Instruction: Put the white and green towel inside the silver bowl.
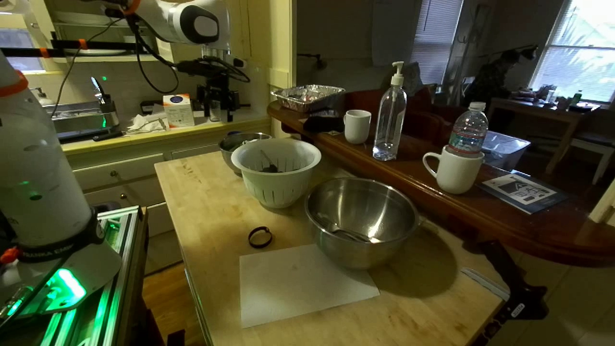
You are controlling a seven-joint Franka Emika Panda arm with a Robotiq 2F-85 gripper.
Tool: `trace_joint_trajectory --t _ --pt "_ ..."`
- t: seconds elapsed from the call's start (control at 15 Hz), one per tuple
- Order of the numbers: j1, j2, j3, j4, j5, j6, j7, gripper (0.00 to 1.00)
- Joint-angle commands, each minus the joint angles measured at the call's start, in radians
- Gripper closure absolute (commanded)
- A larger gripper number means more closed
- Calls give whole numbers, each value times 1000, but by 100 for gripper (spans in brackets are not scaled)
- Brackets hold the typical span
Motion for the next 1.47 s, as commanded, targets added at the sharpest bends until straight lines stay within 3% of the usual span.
trace_joint_trajectory --t 0.0,0.33,0.73,1.0,1.07,1.2,1.27,1.4 --pt "8 119 -25 31 30 178 -198 0" --pt "-6 288 -11 108 -45 297 -369 0" --pt "-10 431 -10 210 -214 298 -383 0" --pt "-4 486 -2 240 -261 294 -365 1" --pt "-1 495 -2 245 -272 294 -357 4" --pt "0 509 2 255 -277 290 -353 28" --pt "2 514 3 257 -281 291 -351 28" --pt "4 515 5 260 -287 295 -344 43"
